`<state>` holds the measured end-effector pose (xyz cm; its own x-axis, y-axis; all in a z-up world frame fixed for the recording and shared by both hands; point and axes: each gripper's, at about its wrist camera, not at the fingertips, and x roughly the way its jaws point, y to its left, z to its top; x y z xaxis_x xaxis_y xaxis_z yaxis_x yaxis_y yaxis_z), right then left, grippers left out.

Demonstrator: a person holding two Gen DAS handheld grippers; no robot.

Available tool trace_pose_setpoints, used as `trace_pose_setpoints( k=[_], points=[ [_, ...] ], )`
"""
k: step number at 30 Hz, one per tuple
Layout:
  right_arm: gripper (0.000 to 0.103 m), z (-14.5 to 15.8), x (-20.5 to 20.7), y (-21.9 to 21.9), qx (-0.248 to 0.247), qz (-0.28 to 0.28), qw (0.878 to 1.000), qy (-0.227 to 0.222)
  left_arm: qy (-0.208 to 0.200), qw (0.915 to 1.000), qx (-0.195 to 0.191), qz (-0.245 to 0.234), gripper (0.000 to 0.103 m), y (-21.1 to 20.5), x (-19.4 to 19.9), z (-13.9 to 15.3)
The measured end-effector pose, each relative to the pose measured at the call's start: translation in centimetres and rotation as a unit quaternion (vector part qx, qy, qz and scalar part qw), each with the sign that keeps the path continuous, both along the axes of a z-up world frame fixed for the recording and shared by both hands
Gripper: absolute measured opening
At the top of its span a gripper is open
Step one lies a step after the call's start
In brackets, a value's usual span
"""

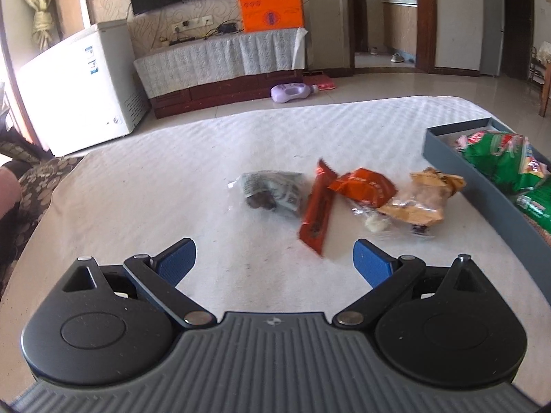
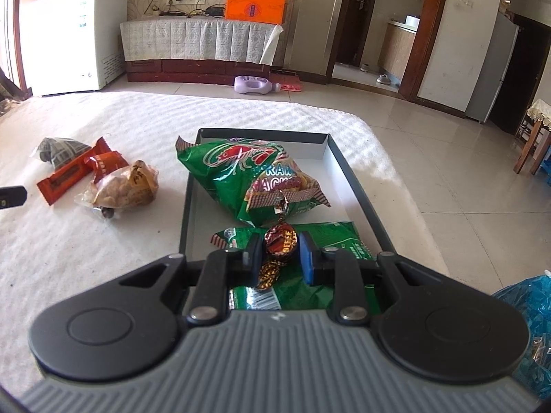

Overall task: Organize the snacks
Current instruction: 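Open the left tool to release the chip bag while right tool releases the candy, then grasp the orange-red stick snack with the left tool while right tool reaches toward peanut bag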

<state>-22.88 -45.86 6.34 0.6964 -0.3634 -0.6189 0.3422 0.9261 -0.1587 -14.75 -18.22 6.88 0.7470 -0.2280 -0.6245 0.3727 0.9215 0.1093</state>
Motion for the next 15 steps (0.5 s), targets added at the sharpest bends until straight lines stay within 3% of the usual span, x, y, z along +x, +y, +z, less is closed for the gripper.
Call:
trace_pose_setpoints(
  k=[2, 6, 15],
  points=[
    [0.029, 0.3, -0.3, -0.2, 0.004, -0.005, 1.000, -0.005, 0.006, 0.9998, -0.014, 0.015, 0.100, 1.1, 0.8, 0.0],
    [0.050, 1.0, -1.1, -0.4, 0.012, -0.006, 1.000, -0.027, 0.009, 0.9988, -0.038, 0.028, 0.100, 3.0, 1.9, 0.1],
    [0.052, 1.8, -2.0, -0.5, 0.006, 0.000, 0.999, -0.047, 0.021, 0.9987, -0.033, -0.032, 0.096, 0.4, 2.3, -2.1]
  ],
)
